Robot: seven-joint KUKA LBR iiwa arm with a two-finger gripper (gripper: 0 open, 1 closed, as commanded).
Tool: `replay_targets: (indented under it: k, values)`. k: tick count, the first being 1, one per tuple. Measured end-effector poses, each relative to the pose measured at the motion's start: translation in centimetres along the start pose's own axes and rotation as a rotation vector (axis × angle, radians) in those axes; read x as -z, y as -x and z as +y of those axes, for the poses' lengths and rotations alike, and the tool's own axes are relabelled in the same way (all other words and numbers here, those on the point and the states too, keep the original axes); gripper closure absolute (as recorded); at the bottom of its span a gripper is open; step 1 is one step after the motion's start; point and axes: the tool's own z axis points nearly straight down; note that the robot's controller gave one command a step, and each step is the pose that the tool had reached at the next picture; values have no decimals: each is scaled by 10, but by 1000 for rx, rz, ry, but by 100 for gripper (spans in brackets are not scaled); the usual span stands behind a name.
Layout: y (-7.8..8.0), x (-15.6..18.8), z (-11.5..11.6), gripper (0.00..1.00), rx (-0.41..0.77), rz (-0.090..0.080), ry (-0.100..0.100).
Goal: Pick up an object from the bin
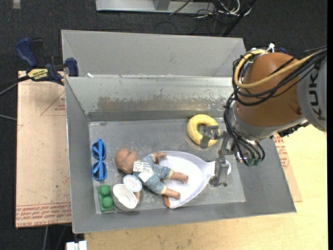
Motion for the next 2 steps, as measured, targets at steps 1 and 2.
replay_targets:
  k: [1, 2]
  values:
    - [2, 4, 0, 0, 0, -8, 0]
    - [5, -37, -10, 0, 73, -12, 0]
